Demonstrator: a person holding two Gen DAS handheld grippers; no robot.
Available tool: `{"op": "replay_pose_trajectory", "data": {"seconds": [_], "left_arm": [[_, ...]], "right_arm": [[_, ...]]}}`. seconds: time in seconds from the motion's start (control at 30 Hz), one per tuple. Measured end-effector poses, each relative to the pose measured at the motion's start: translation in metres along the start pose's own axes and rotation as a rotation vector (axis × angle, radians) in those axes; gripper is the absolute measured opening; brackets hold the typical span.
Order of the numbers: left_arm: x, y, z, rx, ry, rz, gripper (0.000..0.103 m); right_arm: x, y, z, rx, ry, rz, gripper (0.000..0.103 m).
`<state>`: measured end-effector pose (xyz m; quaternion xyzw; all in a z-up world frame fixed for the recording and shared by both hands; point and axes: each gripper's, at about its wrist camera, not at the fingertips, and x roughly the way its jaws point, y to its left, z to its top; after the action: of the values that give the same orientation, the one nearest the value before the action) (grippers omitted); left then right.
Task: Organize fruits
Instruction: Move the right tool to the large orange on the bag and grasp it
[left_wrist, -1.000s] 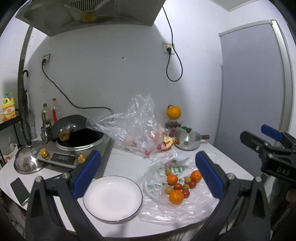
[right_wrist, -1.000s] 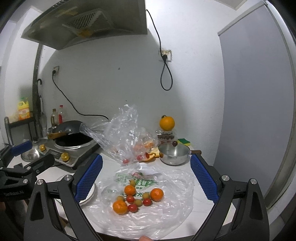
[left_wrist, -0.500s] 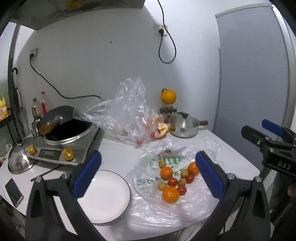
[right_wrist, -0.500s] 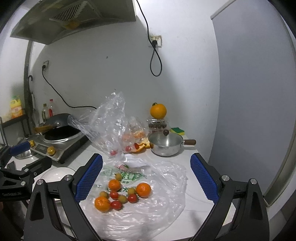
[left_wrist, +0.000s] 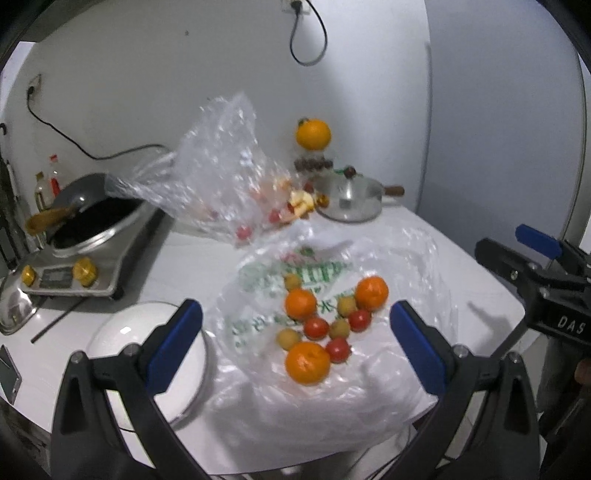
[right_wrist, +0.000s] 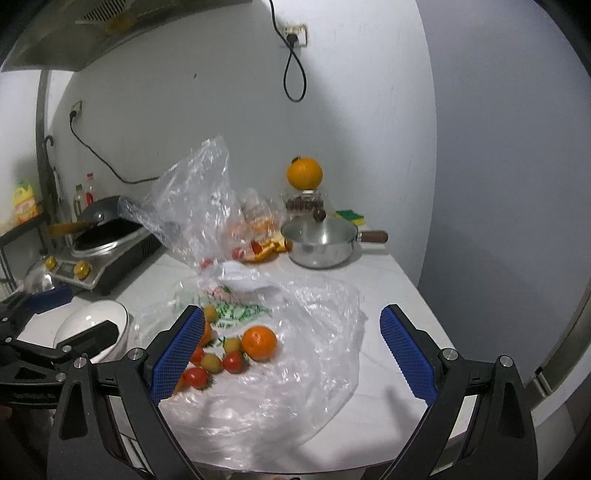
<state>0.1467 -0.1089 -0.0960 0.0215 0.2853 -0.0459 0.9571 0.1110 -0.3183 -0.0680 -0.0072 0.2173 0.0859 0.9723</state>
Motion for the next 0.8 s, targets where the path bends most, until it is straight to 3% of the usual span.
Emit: {"op": "replay_pose_trajectory", "data": {"seconds": [0.2, 0.33, 0.53, 0.7, 0.8], "left_arm": [[0.029, -0.017, -0.013, 0.038, 0.077, -0.011, 0.102], [0.054, -0.021, -0.023, 0.052, 0.137, 0.000, 0.100], [0.082, -0.019, -0.036, 0.075, 0.223, 0.021, 0.085], [0.095, -0.013, -0.044, 0.071, 0.270, 0.016, 0.066], [0.097, -0.009, -0.047, 0.070, 0.279, -0.002, 0.064]], "right_arm": [[0.019, -0.011, -0.014, 0.009, 0.063, 0.037, 0.096], [0.033, -0.018, -0.024, 0.013, 0.110, 0.057, 0.089], [0.052, -0.024, -0.034, 0.030, 0.147, 0.085, 0.089], [0.068, -0.025, -0.037, 0.036, 0.171, 0.115, 0.089], [0.077, -0.022, -0.036, 0.035, 0.182, 0.129, 0.089]]}}
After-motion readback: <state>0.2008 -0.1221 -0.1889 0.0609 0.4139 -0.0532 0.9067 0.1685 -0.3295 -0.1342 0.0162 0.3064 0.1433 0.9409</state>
